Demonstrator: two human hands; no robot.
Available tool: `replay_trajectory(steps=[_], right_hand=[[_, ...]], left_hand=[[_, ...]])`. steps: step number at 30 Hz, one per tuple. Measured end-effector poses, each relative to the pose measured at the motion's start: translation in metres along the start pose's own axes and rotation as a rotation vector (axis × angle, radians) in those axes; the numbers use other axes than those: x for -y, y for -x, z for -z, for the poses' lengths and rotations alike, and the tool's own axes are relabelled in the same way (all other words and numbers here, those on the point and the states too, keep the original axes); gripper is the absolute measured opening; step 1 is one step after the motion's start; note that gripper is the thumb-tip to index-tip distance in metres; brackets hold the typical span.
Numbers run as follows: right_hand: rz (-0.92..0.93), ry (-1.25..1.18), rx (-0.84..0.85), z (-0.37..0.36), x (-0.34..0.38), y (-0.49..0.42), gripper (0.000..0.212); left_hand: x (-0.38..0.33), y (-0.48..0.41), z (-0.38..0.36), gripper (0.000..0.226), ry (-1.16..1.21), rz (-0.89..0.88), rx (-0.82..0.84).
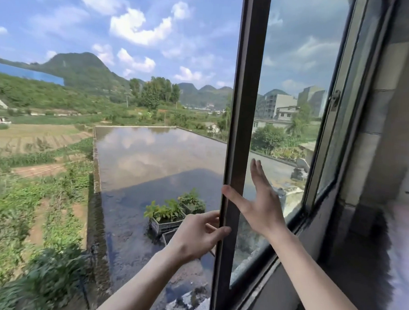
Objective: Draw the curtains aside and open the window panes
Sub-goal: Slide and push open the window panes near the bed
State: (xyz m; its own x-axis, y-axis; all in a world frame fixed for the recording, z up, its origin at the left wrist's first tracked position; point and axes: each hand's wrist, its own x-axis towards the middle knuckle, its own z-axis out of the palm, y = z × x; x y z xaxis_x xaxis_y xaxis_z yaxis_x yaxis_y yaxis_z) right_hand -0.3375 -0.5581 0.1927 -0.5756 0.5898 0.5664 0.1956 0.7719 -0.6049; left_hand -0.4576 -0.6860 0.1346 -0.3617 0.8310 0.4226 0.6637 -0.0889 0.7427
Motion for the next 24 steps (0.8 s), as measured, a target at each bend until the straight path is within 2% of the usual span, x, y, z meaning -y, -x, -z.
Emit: replay_trajectory(steps=[9,14,19,24], right_hand=[[0.002,0.009,-0.002,0.005,0.002,0.000,0.104],[0.010,0.053,0.007,0.010,0.002,-0.004,0.106],[0.027,0.052,-0.042,0.008,0.001,-0.004,0.105],[0.074,0.004,-0.085,0.008,-0.015,-0.008,0.104]], left_hand=[[0.013,-0.007,0.004,0.035,-0.141,-0.112,0.052],[0.009,-0.010,0.006,0.034,-0.118,-0.141,0.081],[0.007,-0.006,0.001,0.028,-0.080,-0.124,0.021],[-0.008,-0.017,-0.003,0.036,-0.277,-0.128,-0.096]])
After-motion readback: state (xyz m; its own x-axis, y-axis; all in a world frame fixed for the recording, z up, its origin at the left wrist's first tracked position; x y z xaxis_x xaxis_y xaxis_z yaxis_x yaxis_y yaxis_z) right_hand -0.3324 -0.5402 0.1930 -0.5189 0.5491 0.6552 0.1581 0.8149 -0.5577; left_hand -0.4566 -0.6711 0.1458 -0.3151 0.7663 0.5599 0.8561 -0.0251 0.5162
